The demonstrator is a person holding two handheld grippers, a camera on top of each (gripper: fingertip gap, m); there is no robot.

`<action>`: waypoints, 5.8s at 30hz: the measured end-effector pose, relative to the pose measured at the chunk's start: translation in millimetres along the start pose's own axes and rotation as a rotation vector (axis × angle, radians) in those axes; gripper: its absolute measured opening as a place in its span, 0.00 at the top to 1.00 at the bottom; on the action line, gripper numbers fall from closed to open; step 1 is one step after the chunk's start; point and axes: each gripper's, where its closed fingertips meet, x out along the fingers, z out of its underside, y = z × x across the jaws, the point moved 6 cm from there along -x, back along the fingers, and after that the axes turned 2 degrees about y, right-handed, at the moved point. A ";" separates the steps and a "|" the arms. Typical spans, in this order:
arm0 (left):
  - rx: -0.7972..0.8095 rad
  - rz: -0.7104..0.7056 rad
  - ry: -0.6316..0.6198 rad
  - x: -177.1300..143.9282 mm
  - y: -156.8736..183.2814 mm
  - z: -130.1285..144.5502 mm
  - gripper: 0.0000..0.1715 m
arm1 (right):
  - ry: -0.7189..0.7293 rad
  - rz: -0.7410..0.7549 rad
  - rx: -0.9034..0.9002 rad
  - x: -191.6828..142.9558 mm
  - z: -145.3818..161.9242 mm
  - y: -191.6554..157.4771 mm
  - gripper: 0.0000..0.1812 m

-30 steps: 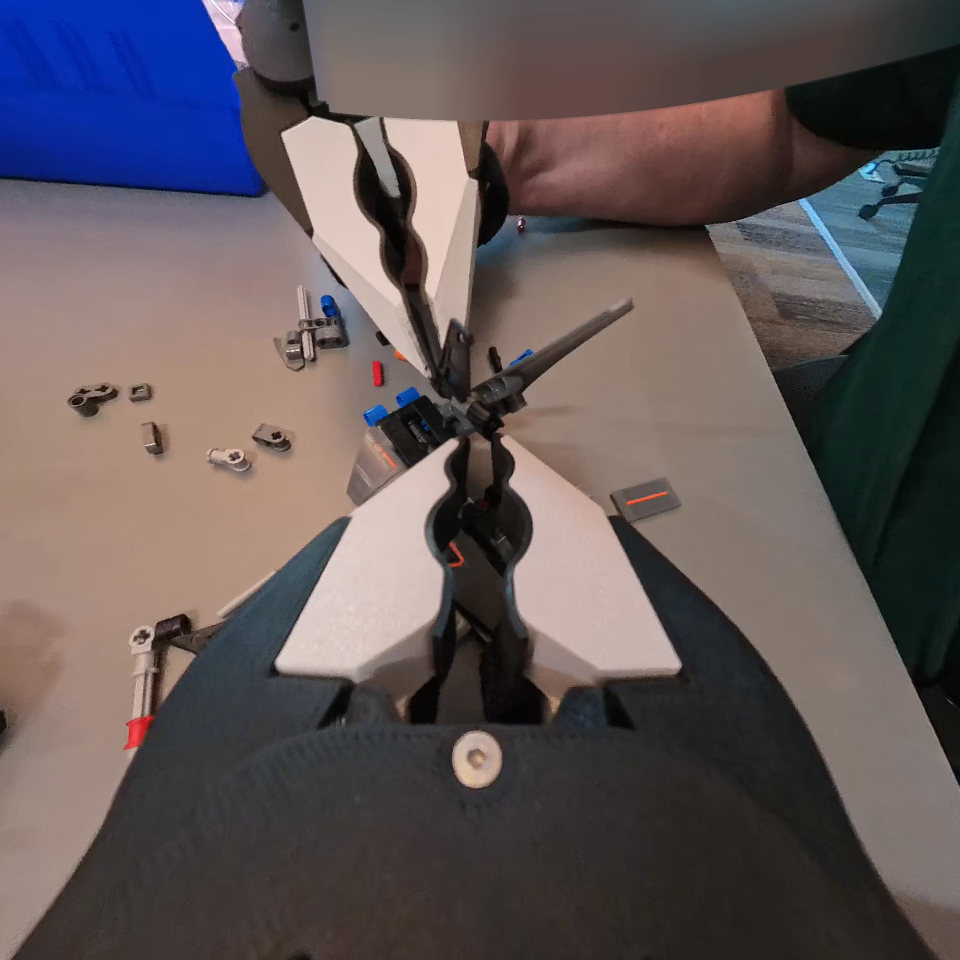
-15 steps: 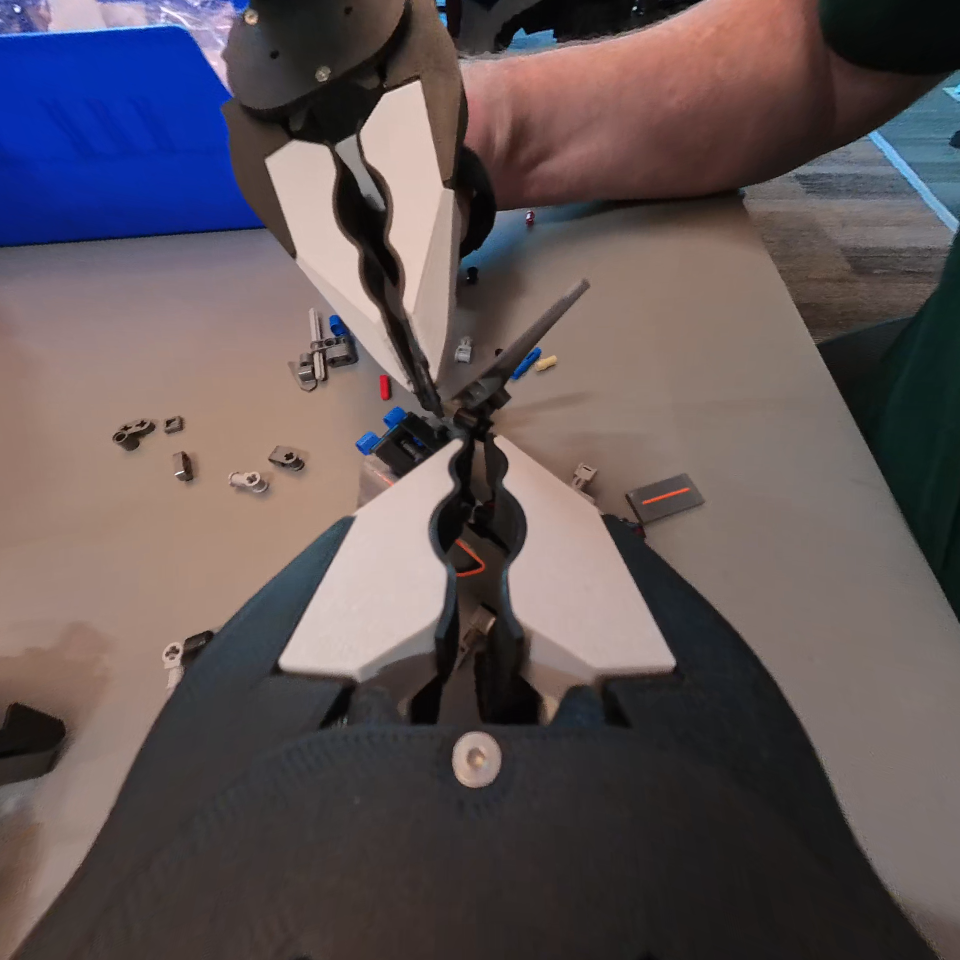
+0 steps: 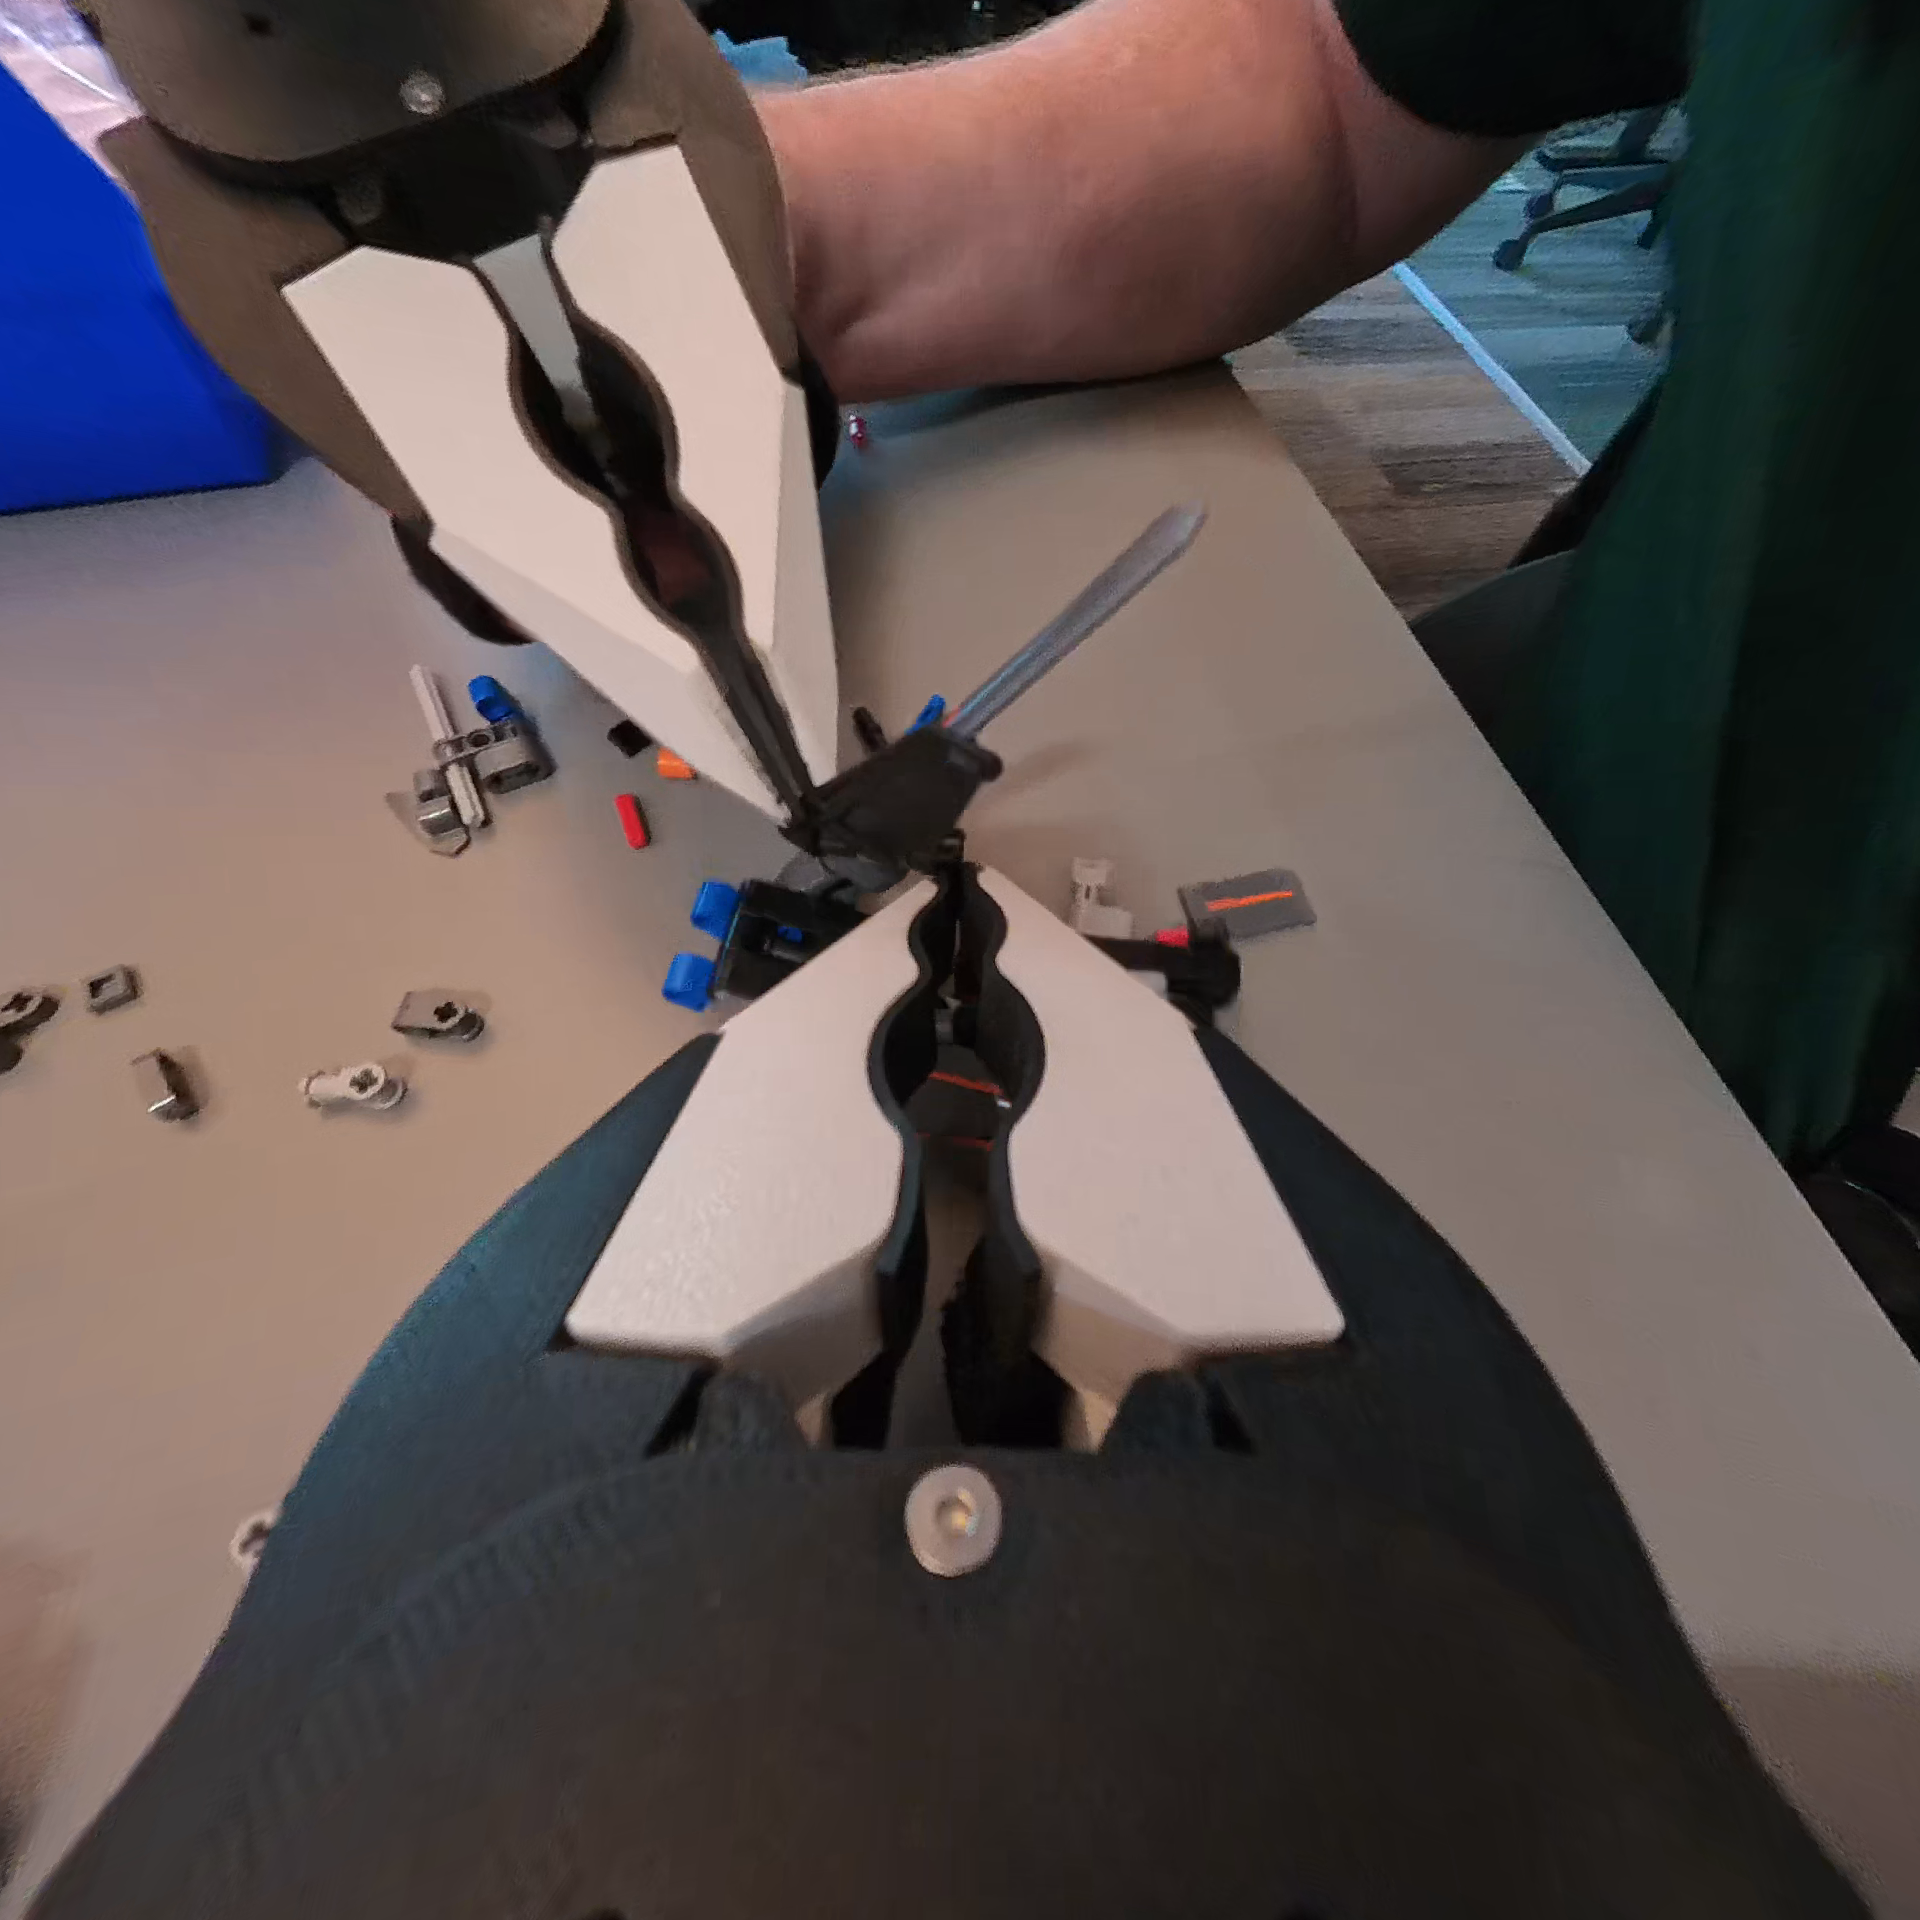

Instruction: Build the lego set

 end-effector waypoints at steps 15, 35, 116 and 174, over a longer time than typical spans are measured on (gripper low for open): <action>-0.203 -0.323 -0.164 -18.5 15.1 8.9 0.86 | -0.014 0.024 0.039 2.1 3.3 2.1 1.00; -0.436 -0.710 -0.172 14.0 57.4 10.7 0.56 | -0.078 0.004 0.040 4.6 4.3 -11.6 1.00; -0.360 -0.871 -0.291 17.5 26.1 21.8 0.50 | 0.066 0.130 0.093 -39.6 -8.6 5.5 0.98; -0.126 -0.348 0.139 -6.3 -15.9 -11.7 0.97 | 0.088 0.226 0.163 -23.6 8.9 -3.5 0.98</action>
